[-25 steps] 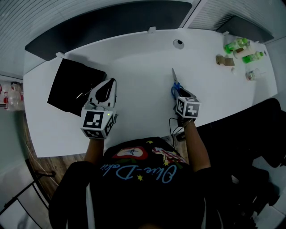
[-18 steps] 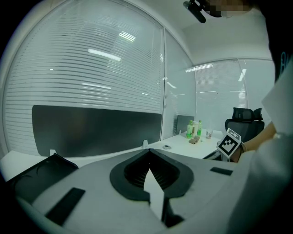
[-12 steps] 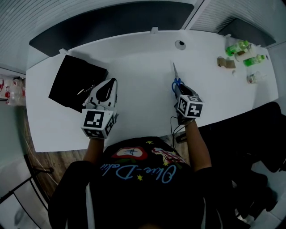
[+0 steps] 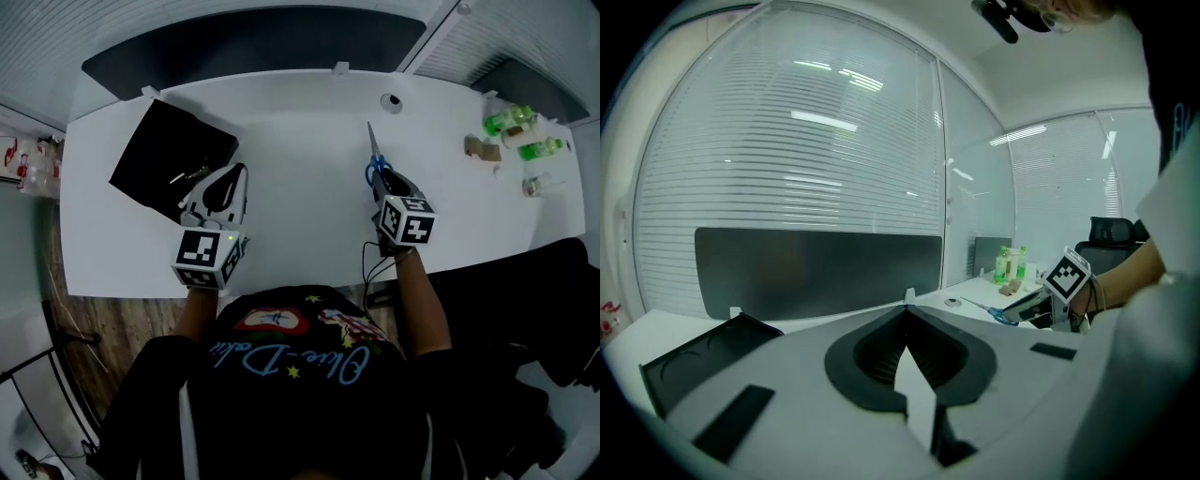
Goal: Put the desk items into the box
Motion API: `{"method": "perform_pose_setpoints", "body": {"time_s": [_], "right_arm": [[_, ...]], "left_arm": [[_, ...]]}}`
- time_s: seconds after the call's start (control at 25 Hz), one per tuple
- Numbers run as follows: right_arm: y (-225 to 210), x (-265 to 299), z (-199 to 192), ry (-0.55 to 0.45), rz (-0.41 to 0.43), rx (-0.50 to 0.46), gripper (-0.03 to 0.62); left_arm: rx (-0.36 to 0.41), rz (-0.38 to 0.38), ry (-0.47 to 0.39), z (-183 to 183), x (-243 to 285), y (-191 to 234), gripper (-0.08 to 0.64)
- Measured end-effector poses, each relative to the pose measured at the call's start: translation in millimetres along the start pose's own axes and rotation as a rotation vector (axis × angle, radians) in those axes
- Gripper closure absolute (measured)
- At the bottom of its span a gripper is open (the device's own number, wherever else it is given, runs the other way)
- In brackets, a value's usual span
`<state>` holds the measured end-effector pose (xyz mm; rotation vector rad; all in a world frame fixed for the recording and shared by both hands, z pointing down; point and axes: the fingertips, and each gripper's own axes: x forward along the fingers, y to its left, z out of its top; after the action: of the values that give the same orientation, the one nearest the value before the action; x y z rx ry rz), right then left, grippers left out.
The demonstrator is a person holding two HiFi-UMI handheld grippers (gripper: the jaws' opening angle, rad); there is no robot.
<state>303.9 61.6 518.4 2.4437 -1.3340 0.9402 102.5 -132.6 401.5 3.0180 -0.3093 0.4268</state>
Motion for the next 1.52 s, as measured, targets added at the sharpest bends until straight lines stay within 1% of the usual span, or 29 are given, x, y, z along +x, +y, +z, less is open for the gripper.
{"method": "perform_pose_setpoints", "body": {"time_s": [0.24,0.4,0.6,0.76,1.0,1.16,1.32,1.52], "right_arm": [[20,6,24,-0.043,0.074,-0.035,0.502],[37,11,40,-0.062,0.133,-0.060,0.502],[56,18,58,-0.082,0.210,-0.093,0.502],[66,24,71,-0.095,0.267,-0.116,0.502],[83,26,93,-0.131,0.336,-0.161,0.502],[95,27,106,-0.151,0.374,-0.182,0.502],[108,28,114,-0.159,0.416,-0.196,0.502],[125,28,120,-0.159,0.448,-0.247,0.502]], "left_arm": [[0.007,0.065,0.010,-1,-17,9,0.552],[-0.010,0.102,-0.009,-2,-26,15,0.552],[-0.018,0.171,0.004,-6,-41,22,0.552],[-0.030,0.212,-0.001,-6,-51,24,0.552],[-0.036,0.274,0.005,-11,-66,26,0.552],[-0.027,0.290,0.006,-11,-75,27,0.552],[-0.046,0.324,-0.003,-12,-84,29,0.552],[-0.061,0.370,-0.013,-12,-98,36,0.552]]}}
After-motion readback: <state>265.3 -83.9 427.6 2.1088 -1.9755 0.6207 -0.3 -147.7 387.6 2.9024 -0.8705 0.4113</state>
